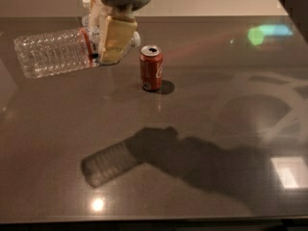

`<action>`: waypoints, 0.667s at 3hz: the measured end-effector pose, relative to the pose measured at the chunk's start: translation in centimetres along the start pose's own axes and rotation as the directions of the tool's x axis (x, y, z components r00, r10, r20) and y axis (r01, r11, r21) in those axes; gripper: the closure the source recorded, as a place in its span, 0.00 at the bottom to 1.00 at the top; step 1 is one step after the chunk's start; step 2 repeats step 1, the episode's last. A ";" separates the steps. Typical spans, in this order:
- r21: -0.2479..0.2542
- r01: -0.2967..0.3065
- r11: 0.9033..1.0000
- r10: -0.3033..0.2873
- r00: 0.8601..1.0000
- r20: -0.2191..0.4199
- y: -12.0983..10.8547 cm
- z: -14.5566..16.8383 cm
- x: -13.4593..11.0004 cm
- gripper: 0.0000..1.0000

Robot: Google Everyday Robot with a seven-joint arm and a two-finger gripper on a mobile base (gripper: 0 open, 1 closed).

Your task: Pick water bottle

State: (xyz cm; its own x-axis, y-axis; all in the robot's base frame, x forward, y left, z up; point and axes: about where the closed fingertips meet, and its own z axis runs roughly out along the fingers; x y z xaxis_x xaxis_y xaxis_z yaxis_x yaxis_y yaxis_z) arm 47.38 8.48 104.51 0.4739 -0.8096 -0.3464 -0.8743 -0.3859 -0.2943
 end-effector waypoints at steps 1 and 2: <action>0.021 0.003 1.000 -0.003 1.000 0.008 -0.4 -0.1 -0.4 1.00; 0.021 0.003 1.000 -0.003 1.000 0.008 -0.4 -0.1 -0.4 1.00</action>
Offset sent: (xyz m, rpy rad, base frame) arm 0.0000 0.0000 0.0000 0.0000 0.0000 0.0000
